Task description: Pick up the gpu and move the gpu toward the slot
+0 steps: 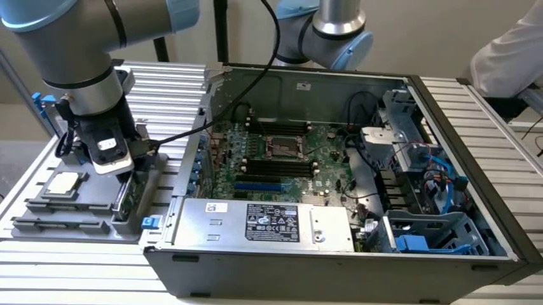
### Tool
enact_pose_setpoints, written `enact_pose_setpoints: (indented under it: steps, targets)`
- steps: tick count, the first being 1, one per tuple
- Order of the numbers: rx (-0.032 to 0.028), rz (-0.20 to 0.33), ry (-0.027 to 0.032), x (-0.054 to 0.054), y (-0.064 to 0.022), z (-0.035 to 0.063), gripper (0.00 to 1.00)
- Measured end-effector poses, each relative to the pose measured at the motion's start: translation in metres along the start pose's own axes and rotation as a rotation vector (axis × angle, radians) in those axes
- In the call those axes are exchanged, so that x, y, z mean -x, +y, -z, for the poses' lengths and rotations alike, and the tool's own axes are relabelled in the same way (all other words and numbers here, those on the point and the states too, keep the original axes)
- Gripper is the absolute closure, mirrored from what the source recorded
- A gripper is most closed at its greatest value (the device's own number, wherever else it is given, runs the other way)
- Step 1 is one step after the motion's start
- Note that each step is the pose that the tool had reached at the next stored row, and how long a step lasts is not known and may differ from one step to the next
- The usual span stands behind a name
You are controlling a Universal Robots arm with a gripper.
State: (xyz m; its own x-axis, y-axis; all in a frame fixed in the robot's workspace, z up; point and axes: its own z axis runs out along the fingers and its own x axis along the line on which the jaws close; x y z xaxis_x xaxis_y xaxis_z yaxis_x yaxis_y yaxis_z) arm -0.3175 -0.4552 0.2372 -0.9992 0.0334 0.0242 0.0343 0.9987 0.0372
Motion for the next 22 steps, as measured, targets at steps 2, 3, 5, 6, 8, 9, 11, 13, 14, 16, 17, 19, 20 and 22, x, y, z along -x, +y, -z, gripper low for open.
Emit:
enact_pose_setpoints:
  steps: [2, 3, 5, 6, 8, 9, 11, 13, 14, 16, 17, 19, 20, 22]
  targets:
    - [-0.0001, 0.000, 0.0022, 0.0000, 0.0003, 0.0000, 0.67]
    - [-0.0002, 0.000, 0.0033, 0.0000, 0.0004, 0.0000, 0.70]
    - [-0.0003, 0.000, 0.0056, -0.0001, 0.0005, 0.0000, 0.74]
    - [-0.0003, 0.000, 0.0067, -0.0001, 0.0005, 0.0000, 0.74]
    - [-0.0003, 0.000, 0.0093, -0.0001, 0.0005, 0.0000, 0.74]
    - [-0.0004, 0.000, 0.0106, -0.0001, 0.0005, 0.0000, 0.74]
    - [-0.0005, -0.001, 0.0127, -0.0001, 0.0005, 0.0000, 0.74]
    - [-0.0005, -0.001, 0.0136, 0.0000, 0.0005, 0.0000, 0.74]
    - [-0.0004, -0.001, 0.0138, 0.0000, 0.0005, 0.0000, 0.74]
    - [-0.0005, -0.001, 0.0139, 0.0000, 0.0005, 0.0000, 0.74]
    - [-0.0005, -0.001, 0.0139, 0.0000, 0.0005, 0.0000, 0.74]
    - [-0.0005, -0.001, 0.0139, 0.0000, 0.0005, 0.0000, 0.74]
    - [-0.0005, -0.001, 0.0139, 0.0000, 0.0005, 0.0000, 0.74]
    - [-0.0005, -0.001, 0.0139, 0.0000, 0.0005, 0.0000, 0.74]
